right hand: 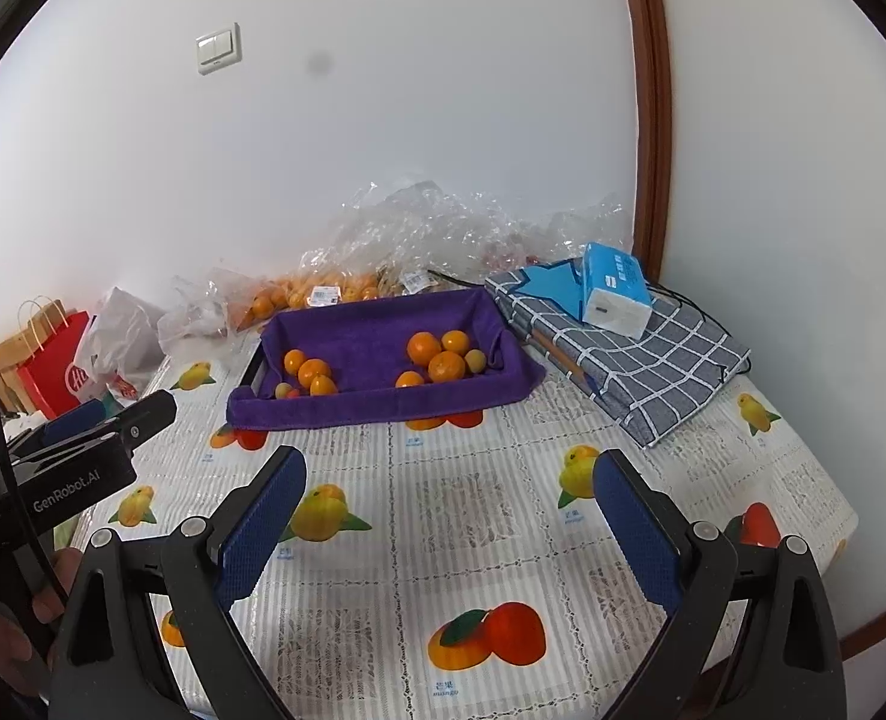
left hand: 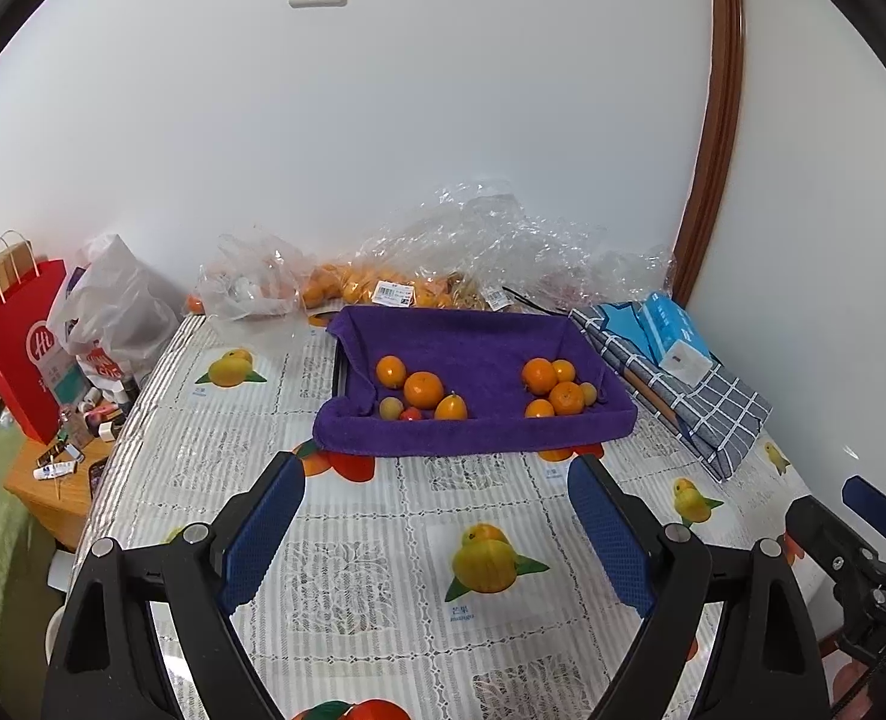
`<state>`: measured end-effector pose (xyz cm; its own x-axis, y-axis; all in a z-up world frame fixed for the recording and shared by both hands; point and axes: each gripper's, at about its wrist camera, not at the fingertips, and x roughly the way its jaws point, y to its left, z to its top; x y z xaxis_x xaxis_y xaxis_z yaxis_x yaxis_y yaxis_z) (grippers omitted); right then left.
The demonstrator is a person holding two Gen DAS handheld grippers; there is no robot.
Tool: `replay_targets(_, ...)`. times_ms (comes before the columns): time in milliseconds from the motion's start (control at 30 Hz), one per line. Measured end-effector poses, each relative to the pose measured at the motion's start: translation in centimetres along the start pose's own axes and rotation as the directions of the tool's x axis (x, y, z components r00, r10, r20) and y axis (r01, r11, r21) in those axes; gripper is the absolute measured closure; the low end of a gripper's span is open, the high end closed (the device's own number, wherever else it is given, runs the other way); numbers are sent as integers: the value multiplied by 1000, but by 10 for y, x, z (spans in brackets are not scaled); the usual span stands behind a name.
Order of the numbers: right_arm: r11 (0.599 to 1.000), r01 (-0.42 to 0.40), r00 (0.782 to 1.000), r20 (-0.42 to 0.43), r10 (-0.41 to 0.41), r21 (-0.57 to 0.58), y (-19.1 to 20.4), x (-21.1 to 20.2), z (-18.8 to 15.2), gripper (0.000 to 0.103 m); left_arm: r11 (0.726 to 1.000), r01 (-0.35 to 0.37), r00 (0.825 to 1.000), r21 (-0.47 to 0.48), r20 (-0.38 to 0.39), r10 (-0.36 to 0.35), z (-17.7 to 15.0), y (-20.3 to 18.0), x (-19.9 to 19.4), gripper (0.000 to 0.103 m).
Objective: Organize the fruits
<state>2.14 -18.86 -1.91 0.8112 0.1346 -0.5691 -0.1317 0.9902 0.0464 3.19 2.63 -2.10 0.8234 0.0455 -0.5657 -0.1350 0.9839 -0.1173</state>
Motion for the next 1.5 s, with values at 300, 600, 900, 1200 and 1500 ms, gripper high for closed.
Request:
replay_targets(300, 1000, 10, 1000, 0, -10, 6, -2, -1, -1, 7, 1000, -3, 1000, 3, 12, 3, 1, -2, -5, 14)
replay_targets(600, 1000, 19, 1000, -4, -19, 11, -3, 0, -2, 7, 1000, -5, 1000, 4, 12, 5, 1, -3, -5, 14)
replay_targets(900, 1000, 21, 1000, -6, -21, 20, -5, 0, 0, 7, 1000, -7, 1000, 6, 12, 7, 1, -3, -6, 14)
replay_targets(1200, 999, 25, 1000, -5, -25, 22, -6, -1, -1, 7, 1000, -8, 1000, 7, 12, 8, 1, -3, -6, 14)
replay_targets(1500, 999, 25, 1000, -5, -25, 23, -7, -1, 0, 7, 1000, -7, 1000, 9, 11, 7, 1, -3, -7, 14)
